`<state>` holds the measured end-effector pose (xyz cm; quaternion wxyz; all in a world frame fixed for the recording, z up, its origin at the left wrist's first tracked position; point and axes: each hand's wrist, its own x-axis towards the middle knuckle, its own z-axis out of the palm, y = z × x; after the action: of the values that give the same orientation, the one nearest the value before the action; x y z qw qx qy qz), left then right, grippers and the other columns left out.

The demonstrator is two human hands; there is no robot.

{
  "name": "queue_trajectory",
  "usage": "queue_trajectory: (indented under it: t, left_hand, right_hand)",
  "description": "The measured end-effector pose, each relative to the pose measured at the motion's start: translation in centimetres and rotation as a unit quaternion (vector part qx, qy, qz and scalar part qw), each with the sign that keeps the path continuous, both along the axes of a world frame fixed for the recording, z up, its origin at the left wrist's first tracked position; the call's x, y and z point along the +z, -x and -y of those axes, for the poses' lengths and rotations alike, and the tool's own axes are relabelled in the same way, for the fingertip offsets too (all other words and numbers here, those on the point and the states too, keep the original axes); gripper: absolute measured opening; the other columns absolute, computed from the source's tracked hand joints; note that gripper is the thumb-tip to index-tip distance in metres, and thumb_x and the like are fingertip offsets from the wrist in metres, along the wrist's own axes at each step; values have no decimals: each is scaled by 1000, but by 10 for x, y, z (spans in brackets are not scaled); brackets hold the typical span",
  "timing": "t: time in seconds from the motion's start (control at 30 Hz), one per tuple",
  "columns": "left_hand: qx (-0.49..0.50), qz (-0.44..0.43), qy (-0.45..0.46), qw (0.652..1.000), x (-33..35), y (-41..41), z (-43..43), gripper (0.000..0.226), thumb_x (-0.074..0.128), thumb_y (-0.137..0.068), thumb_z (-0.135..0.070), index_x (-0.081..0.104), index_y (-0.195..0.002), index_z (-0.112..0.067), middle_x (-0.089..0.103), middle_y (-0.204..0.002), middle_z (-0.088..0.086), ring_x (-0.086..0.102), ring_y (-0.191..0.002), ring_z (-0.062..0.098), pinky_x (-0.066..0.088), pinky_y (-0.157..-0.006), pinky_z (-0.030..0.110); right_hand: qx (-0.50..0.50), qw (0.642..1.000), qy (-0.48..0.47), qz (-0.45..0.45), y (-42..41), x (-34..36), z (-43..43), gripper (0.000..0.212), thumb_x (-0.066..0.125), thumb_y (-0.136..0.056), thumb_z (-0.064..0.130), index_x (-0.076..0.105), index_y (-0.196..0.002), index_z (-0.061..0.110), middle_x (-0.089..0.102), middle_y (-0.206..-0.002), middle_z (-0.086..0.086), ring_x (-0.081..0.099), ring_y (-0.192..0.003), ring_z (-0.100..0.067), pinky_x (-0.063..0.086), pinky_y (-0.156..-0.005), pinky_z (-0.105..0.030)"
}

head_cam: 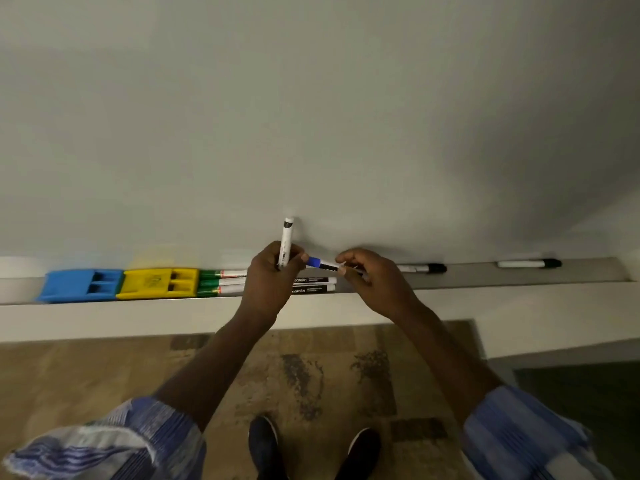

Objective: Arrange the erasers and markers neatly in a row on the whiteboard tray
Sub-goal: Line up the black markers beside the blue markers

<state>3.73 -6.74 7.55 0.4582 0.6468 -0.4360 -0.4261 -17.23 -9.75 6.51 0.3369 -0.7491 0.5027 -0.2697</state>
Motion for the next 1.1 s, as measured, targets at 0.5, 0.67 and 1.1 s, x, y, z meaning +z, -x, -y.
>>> queue_trajectory:
  t: [0.5,0.67,1.1]
  left_hand:
    - [-36,252,91,963,-35,-33,-36,9,49,-92,-26,47,-95,-18,48,-88,0,46,-66,10,34,-53,24]
    - [-84,322,121,935,-35,-23,-31,11,60,-92,-9,55,-102,-10,51,-96,5,50,-75,20,50,-59,43]
    - [-211,468,166,842,-48,18,2,20,61,-87,-2,67,-106,-4,61,-97,13,53,-82,29,49,-69,42]
  right_hand:
    - [-92,972,118,-178,-41,-44,-5,22,60,-91,17,72,-110,16,68,-106,-3,59,-99,-24,47,-82,-32]
    - [-123,976,94,-154,-55,-54,-15,28,61,-90,9,70,-116,12,66,-112,-7,59,-102,-27,48,-85,-30]
    - [-267,954,117,-63,-16,-60,-26,21,60,-92,7,68,-111,3,68,-109,-14,65,-101,-29,57,-86,-36]
